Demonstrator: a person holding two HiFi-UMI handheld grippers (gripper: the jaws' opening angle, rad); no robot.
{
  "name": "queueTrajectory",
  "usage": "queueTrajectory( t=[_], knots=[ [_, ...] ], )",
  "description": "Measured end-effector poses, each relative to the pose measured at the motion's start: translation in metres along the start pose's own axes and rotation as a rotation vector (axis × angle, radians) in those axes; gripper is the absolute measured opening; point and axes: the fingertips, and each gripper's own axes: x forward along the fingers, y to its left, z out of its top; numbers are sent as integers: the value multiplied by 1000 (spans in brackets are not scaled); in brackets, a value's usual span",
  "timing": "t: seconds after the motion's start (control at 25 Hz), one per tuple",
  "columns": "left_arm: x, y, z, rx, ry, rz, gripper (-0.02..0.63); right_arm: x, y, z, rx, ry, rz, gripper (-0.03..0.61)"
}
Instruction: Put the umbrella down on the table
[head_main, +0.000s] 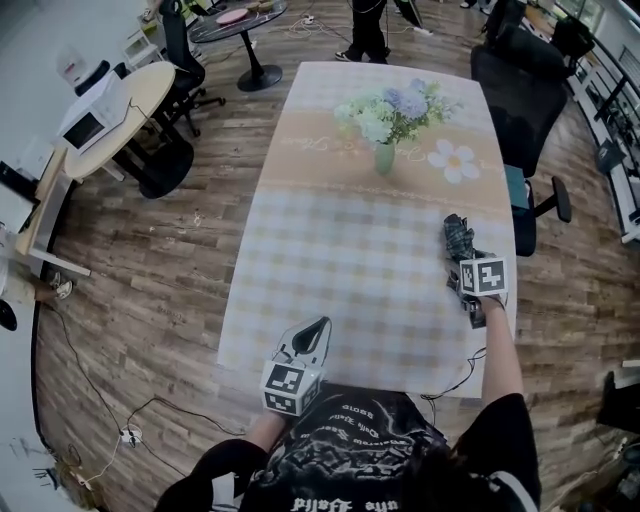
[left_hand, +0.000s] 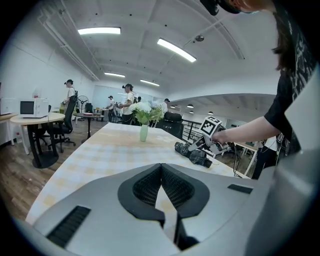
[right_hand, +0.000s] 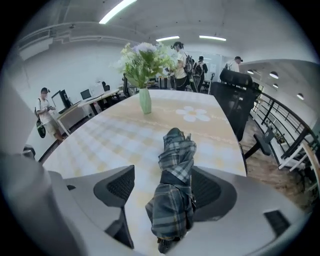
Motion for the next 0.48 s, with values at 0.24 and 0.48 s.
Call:
queueTrajectory(
  t=[0.24, 0.48],
  knots=[
    [-15, -2, 1, -1, -22, -32, 20, -50, 34, 18, -79, -176, -23, 337],
    [-32, -7, -4, 13, -35, -81, 20, -92, 69, 18, -100, -281, -44, 336]
  ],
)
